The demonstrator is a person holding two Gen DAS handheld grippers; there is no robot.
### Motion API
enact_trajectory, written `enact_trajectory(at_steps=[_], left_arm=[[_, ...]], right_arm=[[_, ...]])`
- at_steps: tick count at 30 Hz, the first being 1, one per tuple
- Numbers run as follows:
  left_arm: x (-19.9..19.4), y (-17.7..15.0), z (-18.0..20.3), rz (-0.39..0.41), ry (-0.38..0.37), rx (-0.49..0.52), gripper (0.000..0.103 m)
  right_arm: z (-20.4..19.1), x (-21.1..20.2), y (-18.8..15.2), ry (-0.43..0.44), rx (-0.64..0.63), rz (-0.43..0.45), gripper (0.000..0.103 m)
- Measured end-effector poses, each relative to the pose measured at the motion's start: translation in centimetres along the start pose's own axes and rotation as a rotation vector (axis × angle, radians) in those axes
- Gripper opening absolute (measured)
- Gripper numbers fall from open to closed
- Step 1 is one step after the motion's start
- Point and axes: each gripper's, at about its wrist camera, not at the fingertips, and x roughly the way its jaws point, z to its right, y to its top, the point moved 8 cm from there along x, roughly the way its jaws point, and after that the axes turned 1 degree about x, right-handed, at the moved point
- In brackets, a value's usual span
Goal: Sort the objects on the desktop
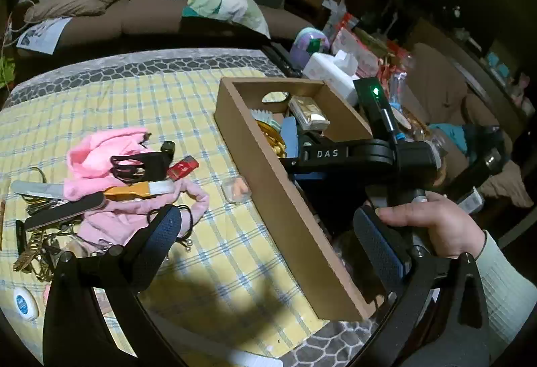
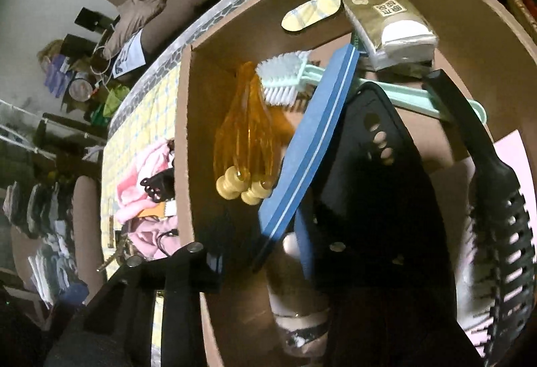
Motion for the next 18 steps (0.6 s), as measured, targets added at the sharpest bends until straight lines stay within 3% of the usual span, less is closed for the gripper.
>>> enact_trajectory(at_steps=[4, 7, 14, 18], left_arm=[[0.7, -0.1, 0.2, -0.011, 0.001, 0.005, 0.103], [0.8, -0.3, 0.3, -0.016, 0.005, 0.006, 0.103], [1.1, -0.4, 1.1, -0.022, -0.003, -0.009, 0.103], [1.4, -0.6, 2.5, -0.036, -0.01, 0.008, 0.103]], right_arm=[[0.8, -0.4, 0.2, 0.019, -0.018, 0.003, 0.022], [1.5, -1.7, 0.4, -0.024, -0.063, 0.005, 0.013], [3.3, -5.0, 0.3, -0.022, -0.054, -0.003, 0.012], [3.6, -4.6, -0.8, -0.044, -0.037, -0.071, 0.017]])
